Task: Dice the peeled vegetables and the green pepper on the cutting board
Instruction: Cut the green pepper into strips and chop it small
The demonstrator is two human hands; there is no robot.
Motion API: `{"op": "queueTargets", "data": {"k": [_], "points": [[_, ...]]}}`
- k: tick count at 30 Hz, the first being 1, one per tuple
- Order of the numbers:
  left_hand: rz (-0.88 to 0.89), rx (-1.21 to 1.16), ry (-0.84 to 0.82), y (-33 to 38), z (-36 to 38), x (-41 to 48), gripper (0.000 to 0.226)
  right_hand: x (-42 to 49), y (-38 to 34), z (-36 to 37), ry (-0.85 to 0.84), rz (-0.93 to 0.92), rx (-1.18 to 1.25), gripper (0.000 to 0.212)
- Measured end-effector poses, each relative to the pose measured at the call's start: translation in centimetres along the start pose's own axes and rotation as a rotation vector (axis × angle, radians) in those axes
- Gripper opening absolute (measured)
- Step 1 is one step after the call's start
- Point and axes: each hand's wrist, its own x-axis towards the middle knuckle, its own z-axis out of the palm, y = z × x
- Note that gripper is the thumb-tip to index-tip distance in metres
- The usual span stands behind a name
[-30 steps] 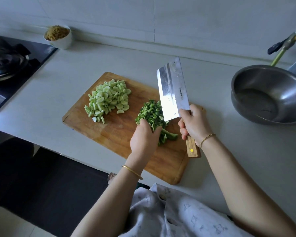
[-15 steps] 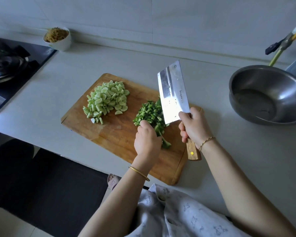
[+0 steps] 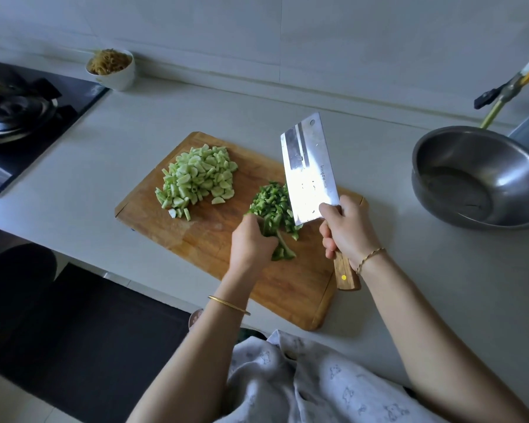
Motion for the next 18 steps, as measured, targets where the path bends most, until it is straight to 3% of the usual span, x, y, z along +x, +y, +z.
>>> {"op": "queueTargets", "data": {"k": [5,10,18], "points": [[-0.018,0.211,-0.074,-2.0,-6.4,2.9,0.017,-0.7,-0.3,2.1,-0.091,-0.006,0.005,0.013],[-0.005,0.44,-0.18,-3.0,-7.6,4.8,0.015,-2.3,1.1,5.7,-0.177,0.013,-0.091,0.018],[0.033,0.368,0.113,-3.3,-5.5,4.0,0.039,-2.4,2.0,8.1,-0.128,0.062,-0.144,0.018]]}}
